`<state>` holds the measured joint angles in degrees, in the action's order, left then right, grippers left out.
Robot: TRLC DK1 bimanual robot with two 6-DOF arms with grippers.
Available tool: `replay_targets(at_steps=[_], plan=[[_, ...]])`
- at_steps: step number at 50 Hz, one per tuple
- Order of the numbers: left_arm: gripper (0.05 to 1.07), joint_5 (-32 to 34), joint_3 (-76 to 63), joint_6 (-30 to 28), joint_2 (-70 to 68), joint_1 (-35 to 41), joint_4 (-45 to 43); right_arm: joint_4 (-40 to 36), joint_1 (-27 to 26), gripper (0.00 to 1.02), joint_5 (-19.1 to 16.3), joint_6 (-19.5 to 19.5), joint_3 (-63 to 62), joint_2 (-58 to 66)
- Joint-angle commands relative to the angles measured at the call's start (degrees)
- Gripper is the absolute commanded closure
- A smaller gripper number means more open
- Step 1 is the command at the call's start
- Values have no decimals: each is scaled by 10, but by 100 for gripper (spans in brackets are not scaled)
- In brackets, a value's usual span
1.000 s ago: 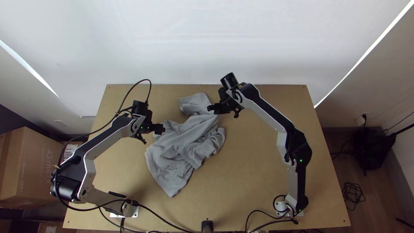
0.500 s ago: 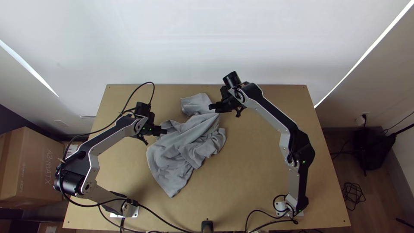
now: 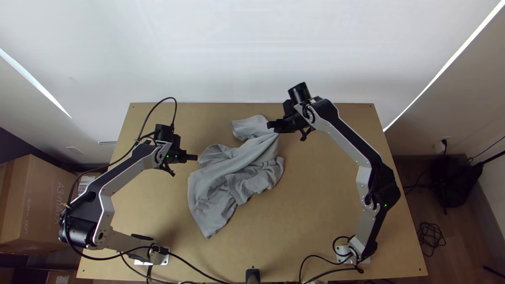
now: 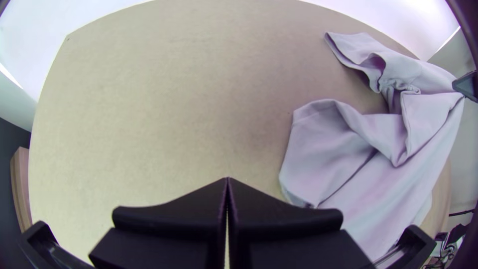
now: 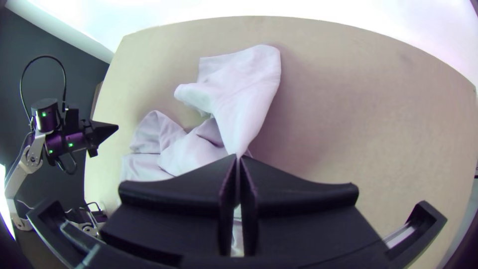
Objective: Fold the t-shirt
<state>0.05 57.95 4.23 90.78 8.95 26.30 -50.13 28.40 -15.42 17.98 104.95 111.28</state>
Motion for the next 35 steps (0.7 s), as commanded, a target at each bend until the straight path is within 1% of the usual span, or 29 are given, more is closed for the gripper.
replay_targets(at_steps=[1, 2, 3, 4, 5, 8, 10, 11, 13, 21, 35], plan=[[105, 9, 6, 3, -14, 8, 16, 6, 2, 100, 6, 3, -21, -26], [104, 9, 7, 8, -16, 12, 18, 7, 2, 100, 6, 3, -24, -27], [99, 9, 8, 10, -17, 17, 22, 8, 4, 100, 6, 3, -26, -27], [90, 10, 8, 11, -17, 20, 27, 9, 6, 100, 7, 3, -28, -29], [78, 10, 11, 11, -16, 25, 32, 11, 8, 100, 7, 3, -31, -30], [35, 18, 27, 10, 4, 41, 73, 11, 13, 100, 7, 3, -37, -34], [14, 18, 39, 11, 26, 50, 95, 13, 17, 100, 7, 3, -40, -34], [12, 18, 44, 13, 35, 52, 105, 14, 19, 100, 8, 3, -40, -35], [12, 18, 51, 18, 50, 56, 115, 17, 22, 100, 11, 3, -44, -36], [12, 21, 52, 32, 56, 66, 74, 21, 26, 100, 14, 3, -53, -38], [12, 30, 91, 55, 90, 78, 60, 30, 28, 100, 15, 3, -61, -39]])
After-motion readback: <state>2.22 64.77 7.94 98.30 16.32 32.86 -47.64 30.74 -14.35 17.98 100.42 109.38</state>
